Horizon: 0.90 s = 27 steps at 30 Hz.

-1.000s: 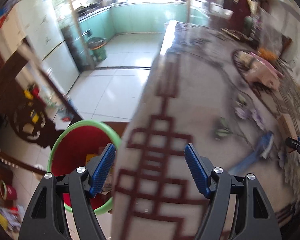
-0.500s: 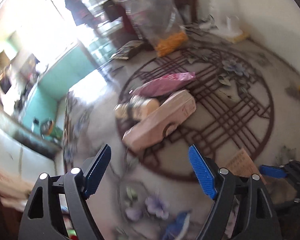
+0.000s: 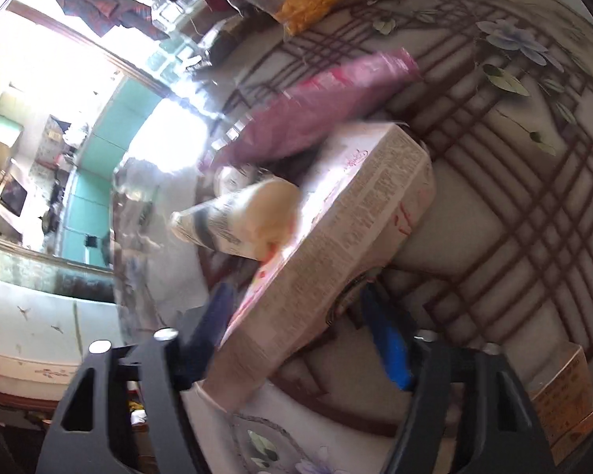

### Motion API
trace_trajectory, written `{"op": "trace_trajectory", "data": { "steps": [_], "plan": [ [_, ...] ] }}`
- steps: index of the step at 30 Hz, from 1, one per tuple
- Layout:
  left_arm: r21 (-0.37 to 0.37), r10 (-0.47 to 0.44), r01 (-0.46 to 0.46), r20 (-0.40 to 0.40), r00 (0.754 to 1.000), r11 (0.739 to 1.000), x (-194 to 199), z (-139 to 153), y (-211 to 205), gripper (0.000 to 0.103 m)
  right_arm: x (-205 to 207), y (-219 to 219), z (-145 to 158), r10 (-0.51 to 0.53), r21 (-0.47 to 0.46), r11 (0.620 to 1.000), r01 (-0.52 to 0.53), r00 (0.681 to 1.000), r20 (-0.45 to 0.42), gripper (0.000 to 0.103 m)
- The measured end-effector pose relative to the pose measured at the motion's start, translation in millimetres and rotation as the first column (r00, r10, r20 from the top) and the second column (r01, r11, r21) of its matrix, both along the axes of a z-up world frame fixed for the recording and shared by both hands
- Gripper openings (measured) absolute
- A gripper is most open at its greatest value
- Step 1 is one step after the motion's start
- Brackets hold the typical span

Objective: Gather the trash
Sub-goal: 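Grasp the pink printed snack box with the left tool, then carry the snack box and cigarette box over the red bucket with both tools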

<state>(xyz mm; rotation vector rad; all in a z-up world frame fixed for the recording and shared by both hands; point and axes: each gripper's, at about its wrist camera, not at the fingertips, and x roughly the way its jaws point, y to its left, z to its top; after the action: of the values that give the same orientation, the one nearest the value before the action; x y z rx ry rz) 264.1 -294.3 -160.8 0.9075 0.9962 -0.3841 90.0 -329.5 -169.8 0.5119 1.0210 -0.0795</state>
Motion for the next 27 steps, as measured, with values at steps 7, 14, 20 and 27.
{"op": "trace_trajectory", "data": {
  "steps": [7,14,20,27],
  "plan": [
    [-0.166,0.033,-0.031,0.010,0.999,0.986,-22.6,32.7,28.5,0.023,3.1,17.2,2.7,0.072,-0.069,0.995,-0.070,0.997,0.019,0.084],
    [-0.367,0.103,-0.090,0.018,0.994,0.926,-93.6,77.7,126.7,0.023,10.8,49.7,-12.4,0.191,-0.216,0.956,-0.198,0.980,-0.051,0.086],
    [-0.488,0.238,-0.221,-0.028,0.971,0.844,-157.7,94.4,214.8,0.023,12.7,63.7,-20.6,0.219,-0.338,0.911,-0.237,0.971,-0.091,0.086],
    [-0.558,0.346,-0.324,-0.069,0.936,0.764,-194.2,86.4,270.6,0.023,11.0,26.7,-7.8,0.091,-0.173,0.979,-0.107,0.991,-0.095,0.084]
  ]
}}
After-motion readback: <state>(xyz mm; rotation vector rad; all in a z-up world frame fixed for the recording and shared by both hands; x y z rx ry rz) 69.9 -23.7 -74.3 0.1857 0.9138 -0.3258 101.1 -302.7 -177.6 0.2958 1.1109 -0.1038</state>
